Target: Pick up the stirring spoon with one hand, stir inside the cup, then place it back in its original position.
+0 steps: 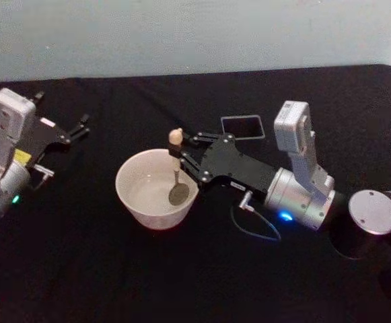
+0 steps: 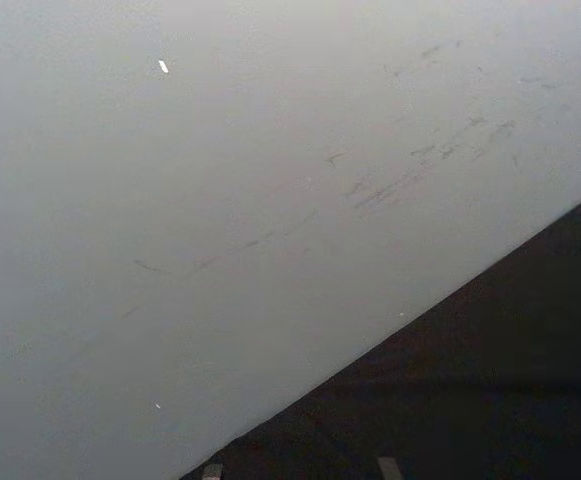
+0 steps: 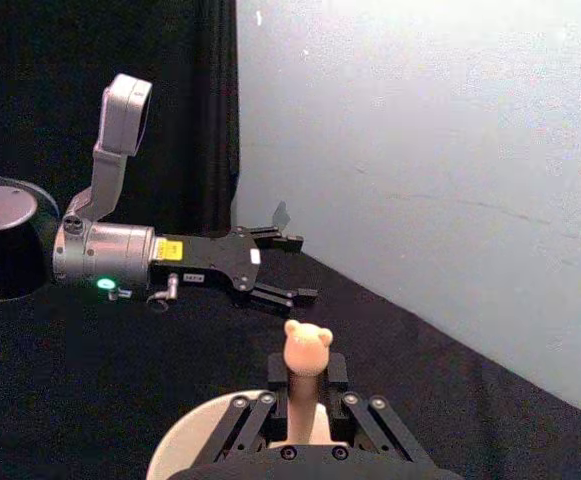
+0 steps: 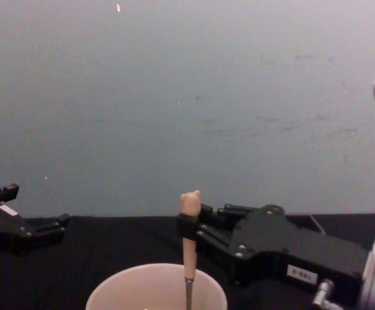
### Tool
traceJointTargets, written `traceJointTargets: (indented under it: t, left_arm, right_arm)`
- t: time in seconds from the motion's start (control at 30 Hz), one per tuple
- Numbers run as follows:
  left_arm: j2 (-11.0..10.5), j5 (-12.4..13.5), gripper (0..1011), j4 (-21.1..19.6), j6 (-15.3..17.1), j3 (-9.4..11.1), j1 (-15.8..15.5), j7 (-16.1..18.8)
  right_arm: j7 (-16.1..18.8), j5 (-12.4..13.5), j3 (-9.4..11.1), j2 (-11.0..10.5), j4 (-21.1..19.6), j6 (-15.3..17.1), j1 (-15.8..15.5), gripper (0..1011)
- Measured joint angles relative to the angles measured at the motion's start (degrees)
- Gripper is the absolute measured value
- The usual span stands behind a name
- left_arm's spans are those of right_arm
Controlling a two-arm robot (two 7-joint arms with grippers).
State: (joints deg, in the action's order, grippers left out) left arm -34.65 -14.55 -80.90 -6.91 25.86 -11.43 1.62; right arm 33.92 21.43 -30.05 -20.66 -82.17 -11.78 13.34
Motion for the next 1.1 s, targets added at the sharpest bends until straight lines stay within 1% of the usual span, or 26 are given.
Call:
traceJointTargets:
  t: [0.27,0.5,0.8,1.1]
  left_arm:
    - [0.00,0.00,1001,0.00,0.00,0.00,0.00,0.00]
    - [0.00,0.00,1001,0.00,0.00,0.00,0.00,0.00]
    - [0.00,0.00,1001,0.00,0.00,0.00,0.00,0.00]
    - [0.00,0.00,1001,0.00,0.00,0.00,0.00,0.00]
  right_arm:
    - [0.72,0.65,0.58,-1.58,-2.47,-0.04,-1.45,214]
    - [1.32,1.04,0.26,-2.24,-3.78,0.17,-2.28,214]
    - [1.90,1.06,-0.89,-2.11,-4.05,0.62,-2.52,214]
    - [2.40,1.06,-2.29,-1.09,-3.37,0.69,-1.71,212]
